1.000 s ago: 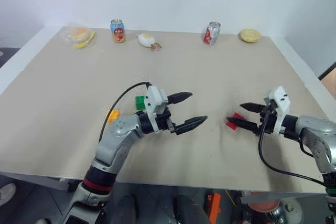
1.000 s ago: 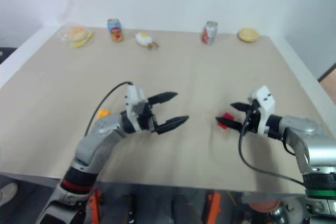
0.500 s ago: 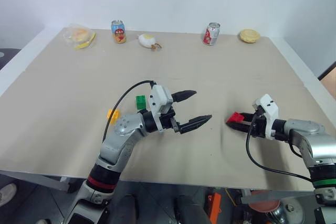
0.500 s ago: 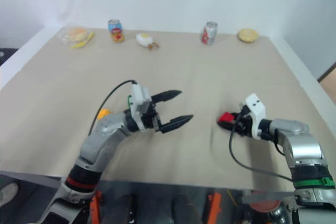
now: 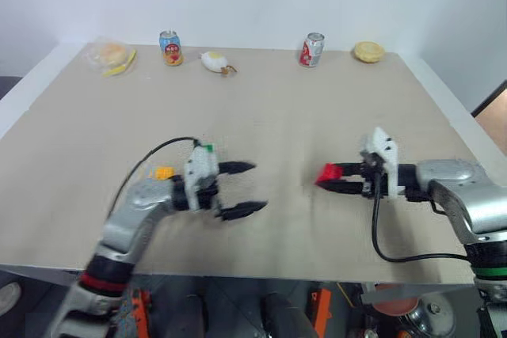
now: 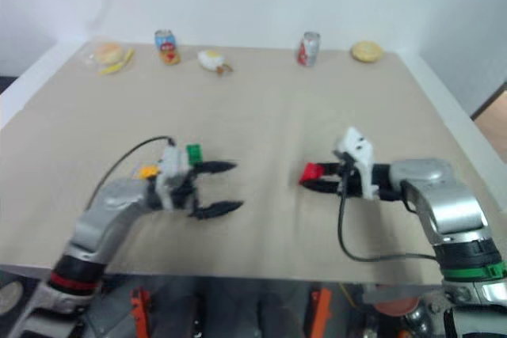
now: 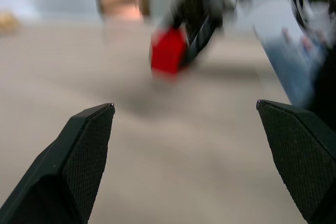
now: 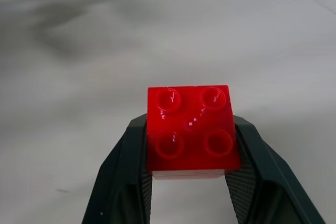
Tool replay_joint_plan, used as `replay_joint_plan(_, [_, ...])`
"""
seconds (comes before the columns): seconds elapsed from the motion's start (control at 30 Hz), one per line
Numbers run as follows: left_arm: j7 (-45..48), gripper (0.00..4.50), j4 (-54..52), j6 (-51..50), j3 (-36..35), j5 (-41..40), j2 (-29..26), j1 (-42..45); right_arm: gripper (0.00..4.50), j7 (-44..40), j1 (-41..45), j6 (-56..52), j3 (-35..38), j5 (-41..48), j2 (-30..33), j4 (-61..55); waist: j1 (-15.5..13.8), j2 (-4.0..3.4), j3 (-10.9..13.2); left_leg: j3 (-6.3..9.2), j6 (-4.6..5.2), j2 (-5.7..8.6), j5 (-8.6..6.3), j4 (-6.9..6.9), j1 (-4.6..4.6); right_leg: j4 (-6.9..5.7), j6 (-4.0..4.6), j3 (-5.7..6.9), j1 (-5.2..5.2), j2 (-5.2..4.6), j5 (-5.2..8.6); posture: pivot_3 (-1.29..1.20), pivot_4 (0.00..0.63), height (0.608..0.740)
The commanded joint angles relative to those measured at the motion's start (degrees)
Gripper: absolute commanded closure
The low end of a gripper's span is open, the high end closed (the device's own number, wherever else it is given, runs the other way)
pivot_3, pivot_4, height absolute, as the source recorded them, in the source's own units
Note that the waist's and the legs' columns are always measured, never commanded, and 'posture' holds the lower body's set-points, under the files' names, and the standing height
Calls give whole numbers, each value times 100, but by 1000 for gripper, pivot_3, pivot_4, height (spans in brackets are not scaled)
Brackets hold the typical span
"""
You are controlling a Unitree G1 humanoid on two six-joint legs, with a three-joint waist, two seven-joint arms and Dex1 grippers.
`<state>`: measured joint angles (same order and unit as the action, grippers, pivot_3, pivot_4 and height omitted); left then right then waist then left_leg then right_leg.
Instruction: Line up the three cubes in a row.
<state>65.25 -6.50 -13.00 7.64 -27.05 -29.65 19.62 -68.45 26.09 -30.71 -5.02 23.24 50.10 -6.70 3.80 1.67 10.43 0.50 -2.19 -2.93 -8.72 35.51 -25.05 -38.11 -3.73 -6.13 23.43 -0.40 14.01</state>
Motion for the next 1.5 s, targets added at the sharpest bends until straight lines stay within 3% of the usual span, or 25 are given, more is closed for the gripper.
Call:
replay_joint_plan(0.03, [507,0,-12,219,-285,-123,-329,-2,3223,-273,169,365,-445,-300,-90,-73,-37,0,0,-1,0,2,0,1,-3,1,0,0,0,-5,0,0,150,733])
replay_joint_plan(0.2, [799,0,3,316,-396,-113,-649,-123,3223,-531,255,1180,-972,-857,-280,564,-109,3,2,-21,-5,16,-3,6,-12,8,-9,-2,2,-35,8,0,150,733])
replay_joint_plan(0.53, [610,0,-247,236,-481,-159,-549,-280,3223,-792,391,1890,-1043,-1167,-580,1157,-109,4,2,-19,-6,12,-3,-2,-9,5,-6,4,4,-30,11,0,150,733])
replay_joint_plan(0.57, [562,0,-268,218,-495,-169,-535,-292,2165,-811,384,1892,-1011,-1132,-594,1139,-109,4,2,-18,-6,12,-3,-2,-9,4,-5,4,5,-29,11,0,150,733])
replay_joint_plan(0.77, [138,0,-124,1,-667,-198,-494,-36,36,-961,449,1377,-692,-614,-563,671,-109,4,2,-18,-6,12,-3,0,-9,3,-6,3,3,-29,10,0,150,733])
replay_joint_plan(0.9, [238,0,653,-82,-824,-165,-659,678,36,-933,629,843,-356,-94,-573,302,-110,4,3,-10,-5,12,-2,4,-9,-1,-6,7,2,-24,7,0,150,733])
replay_joint_plan(1.1, [767,0,2624,257,-471,594,-893,2245,36,-549,970,409,-166,76,-662,51,-109,5,3,-9,-6,12,-1,7,-10,-1,-5,10,2,-22,5,0,150,733])
replay_joint_plan(1.37, [1781,0,5599,1355,230,1756,-559,4026,36,-33,779,-73,-95,259,-746,-702,-119,5,3,3,-11,15,-12,-7,-43,-6,-21,15,30,-17,14,0,150,733])
replay_joint_plan(1.5, [1847,0,6736,1806,487,2355,-269,4613,36,266,631,-231,37,326,-735,-1005,-123,5,3,20,-11,14,-13,3,-110,-16,-18,28,83,-10,13,0,150,733])
